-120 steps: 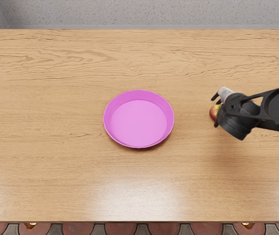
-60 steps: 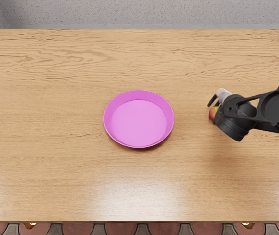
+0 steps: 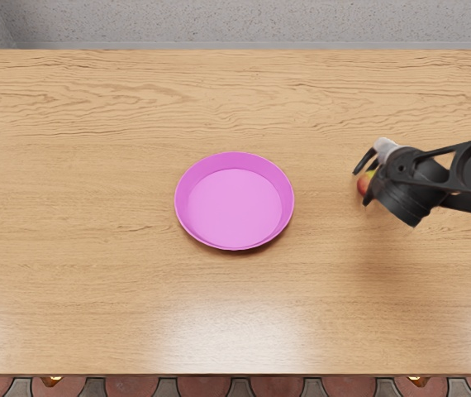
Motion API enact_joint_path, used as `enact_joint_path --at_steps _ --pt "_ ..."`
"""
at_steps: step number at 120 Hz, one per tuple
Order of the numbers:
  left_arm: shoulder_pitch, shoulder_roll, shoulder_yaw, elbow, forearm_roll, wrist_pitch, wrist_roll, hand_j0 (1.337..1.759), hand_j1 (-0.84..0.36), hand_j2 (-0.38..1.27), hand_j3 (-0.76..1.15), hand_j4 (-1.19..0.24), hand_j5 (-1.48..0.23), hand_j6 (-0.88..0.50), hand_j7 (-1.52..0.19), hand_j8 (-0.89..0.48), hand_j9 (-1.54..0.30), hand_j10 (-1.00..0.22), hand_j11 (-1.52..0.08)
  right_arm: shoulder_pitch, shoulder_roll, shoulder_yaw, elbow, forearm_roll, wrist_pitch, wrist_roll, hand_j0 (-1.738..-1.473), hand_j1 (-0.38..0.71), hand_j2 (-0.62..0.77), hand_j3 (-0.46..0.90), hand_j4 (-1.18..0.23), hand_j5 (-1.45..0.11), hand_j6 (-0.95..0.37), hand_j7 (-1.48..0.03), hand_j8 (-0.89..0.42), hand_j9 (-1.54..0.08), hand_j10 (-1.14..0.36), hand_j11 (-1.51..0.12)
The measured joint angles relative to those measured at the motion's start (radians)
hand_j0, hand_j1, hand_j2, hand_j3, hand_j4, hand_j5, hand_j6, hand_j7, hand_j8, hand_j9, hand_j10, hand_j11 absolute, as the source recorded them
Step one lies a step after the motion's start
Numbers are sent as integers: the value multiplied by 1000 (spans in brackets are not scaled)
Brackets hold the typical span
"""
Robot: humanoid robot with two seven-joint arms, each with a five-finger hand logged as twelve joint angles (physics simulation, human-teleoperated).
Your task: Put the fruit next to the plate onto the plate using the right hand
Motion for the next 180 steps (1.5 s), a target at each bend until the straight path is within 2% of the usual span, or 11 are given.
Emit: enact_joint_path --at_steps 16,37,54,80,130,158,180 --pt "1 0 0 0 0 0 0 1658 73 46 0 -230 -299 -230 -299 -230 -299 -230 -299 46 -22 27 33 23 1 -4 -1653 252 270 1 -720 -967 -537 -948 -452 -968 -641 -974" --pt "1 0 0 0 0 0 0 1658 73 46 0 -230 -299 -230 -299 -230 -299 -230 -299 87 -127 160 108 29 1 -6 -1654 264 280 1 -715 -988 -525 -954 -435 -983 -623 -991" --pt "0 0 0 0 0 0 0 1658 73 46 0 -230 -299 -230 -299 -230 -299 -230 -299 93 -174 253 143 33 1 -11 -1655 266 281 1 -717 -994 -520 -958 -431 -986 -619 -996" --pt "0 0 0 0 0 0 0 1658 73 46 0 -230 -299 -230 -299 -230 -299 -230 -299 82 -183 329 199 35 1 -24 -1655 266 277 1 -719 -999 -517 -962 -429 -989 -616 -1000" --pt "0 0 0 0 0 0 0 1658 73 46 0 -230 -299 -230 -299 -230 -299 -230 -299 30 -2 378 228 36 1 -25 -1655 271 290 1 -717 -1019 -509 -968 -417 -1002 -610 -1012" --pt "1 0 0 0 0 0 0 1658 73 46 0 -230 -299 -230 -299 -230 -299 -230 -299 6 97 382 190 32 2 -25 -1656 274 285 1 -716 -1038 -505 -976 -408 -1015 -601 -1026" --pt "0 0 0 0 0 0 0 1658 73 46 0 -230 -299 -230 -299 -230 -299 -230 -299 -10 123 383 164 23 1 -25 -1655 285 299 1 -725 -1012 -501 -971 -413 -998 -602 -1010"
